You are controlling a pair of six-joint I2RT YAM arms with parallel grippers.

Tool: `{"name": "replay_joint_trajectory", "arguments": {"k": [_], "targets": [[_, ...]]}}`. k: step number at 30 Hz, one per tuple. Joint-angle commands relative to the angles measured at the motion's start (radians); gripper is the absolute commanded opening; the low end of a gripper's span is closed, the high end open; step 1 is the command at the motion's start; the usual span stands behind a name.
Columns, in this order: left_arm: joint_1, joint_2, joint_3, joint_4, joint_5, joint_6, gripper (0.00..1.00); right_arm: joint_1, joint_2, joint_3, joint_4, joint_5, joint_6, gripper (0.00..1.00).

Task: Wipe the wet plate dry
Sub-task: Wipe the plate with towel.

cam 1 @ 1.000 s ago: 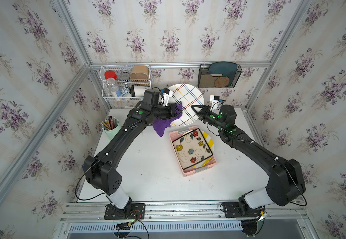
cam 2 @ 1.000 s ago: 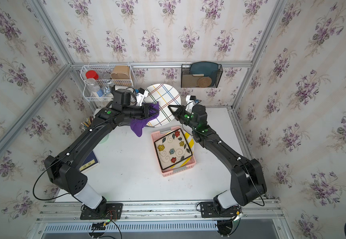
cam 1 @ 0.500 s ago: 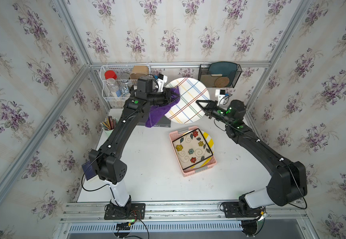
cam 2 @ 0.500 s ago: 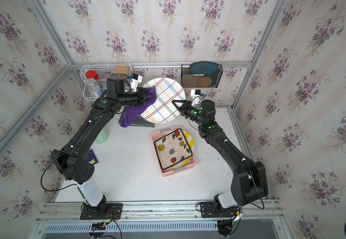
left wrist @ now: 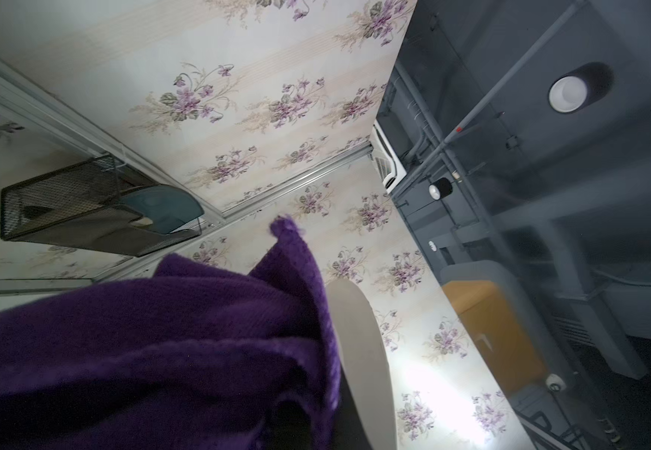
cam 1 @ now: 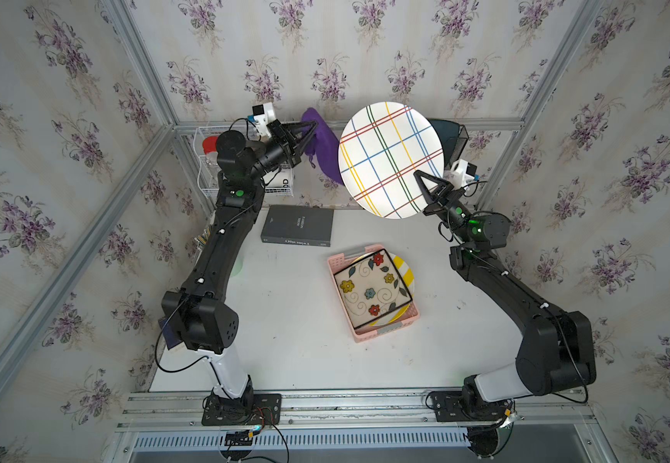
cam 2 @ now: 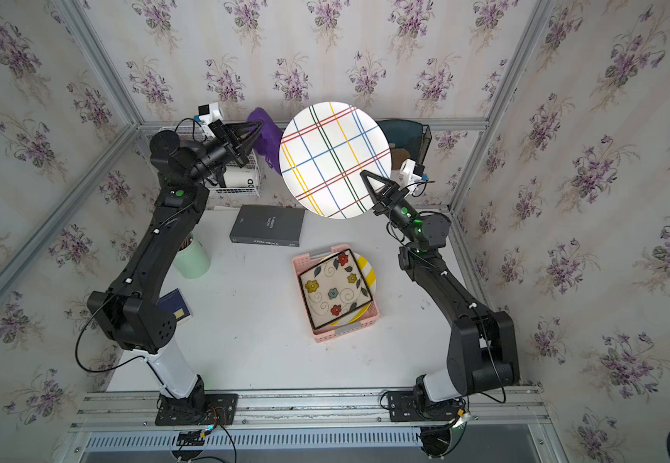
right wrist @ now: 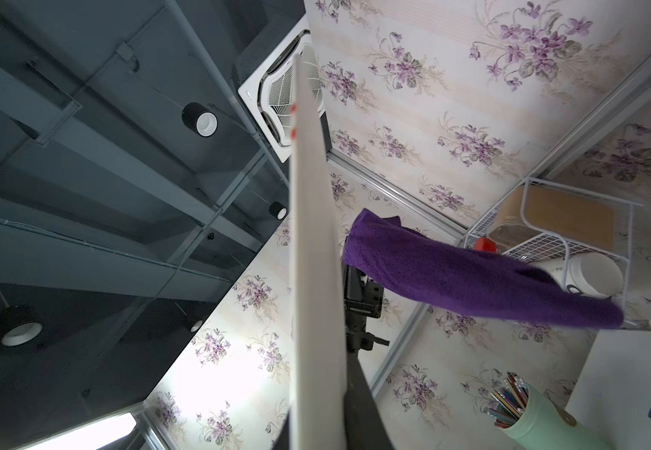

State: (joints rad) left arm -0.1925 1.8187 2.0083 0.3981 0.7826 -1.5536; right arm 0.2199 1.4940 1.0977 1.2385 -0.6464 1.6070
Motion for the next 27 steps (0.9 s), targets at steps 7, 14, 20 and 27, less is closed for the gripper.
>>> {"name": "replay_joint_trajectory", "arguments": {"k": [7,14,20,27], "targets": [[-0.071,0.064,0.093,0.357,-0.068,-0.328,0.00,0.084,0.100,0.092,0.205,0.003,0.093,0.00],[-0.151,0.097,0.191,0.393,-0.126,-0.392,0.00,0.151,0.209,0.227,0.249,0.022,0.113,0.00],[-0.246,0.111,0.189,0.406,-0.146,-0.402,0.00,0.140,0.337,0.420,0.221,0.128,0.098,0.00],[-0.266,0.117,0.184,0.472,-0.173,-0.443,0.00,0.028,0.404,0.580,0.173,0.188,0.097,0.00]]}}
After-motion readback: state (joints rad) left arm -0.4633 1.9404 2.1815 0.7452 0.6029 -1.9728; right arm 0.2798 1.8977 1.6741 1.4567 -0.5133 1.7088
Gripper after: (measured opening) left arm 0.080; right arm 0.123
